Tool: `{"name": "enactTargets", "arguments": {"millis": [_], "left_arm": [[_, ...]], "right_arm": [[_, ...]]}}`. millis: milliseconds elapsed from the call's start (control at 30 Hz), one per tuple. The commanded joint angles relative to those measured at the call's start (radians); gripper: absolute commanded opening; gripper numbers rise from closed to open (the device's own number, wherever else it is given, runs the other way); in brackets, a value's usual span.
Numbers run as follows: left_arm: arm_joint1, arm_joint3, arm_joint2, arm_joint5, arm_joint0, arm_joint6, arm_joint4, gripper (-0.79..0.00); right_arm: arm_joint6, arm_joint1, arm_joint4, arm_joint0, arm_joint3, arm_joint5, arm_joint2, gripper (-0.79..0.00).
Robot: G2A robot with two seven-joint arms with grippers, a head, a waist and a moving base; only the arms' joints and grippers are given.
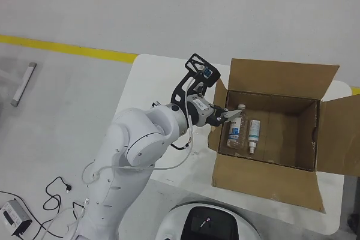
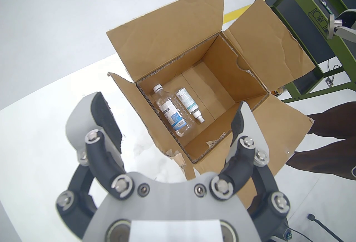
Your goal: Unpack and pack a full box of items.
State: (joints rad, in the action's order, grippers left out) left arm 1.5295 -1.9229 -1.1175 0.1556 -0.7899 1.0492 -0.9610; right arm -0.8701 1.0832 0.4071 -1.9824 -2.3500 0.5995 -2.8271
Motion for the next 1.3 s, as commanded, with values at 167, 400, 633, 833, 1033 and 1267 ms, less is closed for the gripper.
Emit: {"name": "enactTargets", "arguments": {"millis": [167, 400, 633, 833, 1033, 1267], "left_arm": [[0.0, 0.0, 0.0, 0.0, 0.0, 0.0, 0.0, 0.0], [0.0, 0.0, 0.0, 0.0, 0.0, 0.0, 0.0, 0.0], [0.0, 0.0, 0.0, 0.0, 0.0, 0.0, 0.0, 0.0], [0.0, 0.0, 0.0, 0.0, 0.0, 0.0, 0.0, 0.0], [0.0, 0.0, 0.0, 0.0, 0.0, 0.0, 0.0, 0.0], [0.0, 0.0, 0.0, 0.0, 0.0, 0.0, 0.0, 0.0]], "right_arm": [[-0.023, -0.042, -0.053, 0.025, 0.0, 0.047, 0.027, -0.785], [-0.039, -0.067, -0.045, 0.037, 0.0, 0.052, 0.078, -0.785], [-0.039, -0.067, -0.045, 0.037, 0.0, 0.052, 0.078, -0.785], [-0.004, -0.07, -0.028, 0.039, 0.0, 0.066, 0.104, -0.785], [0.049, -0.102, 0.035, 0.098, 0.0, 0.089, 0.216, -0.785], [0.044, -0.147, 0.19, 0.206, 0.0, 0.048, 0.506, -0.785]]}}
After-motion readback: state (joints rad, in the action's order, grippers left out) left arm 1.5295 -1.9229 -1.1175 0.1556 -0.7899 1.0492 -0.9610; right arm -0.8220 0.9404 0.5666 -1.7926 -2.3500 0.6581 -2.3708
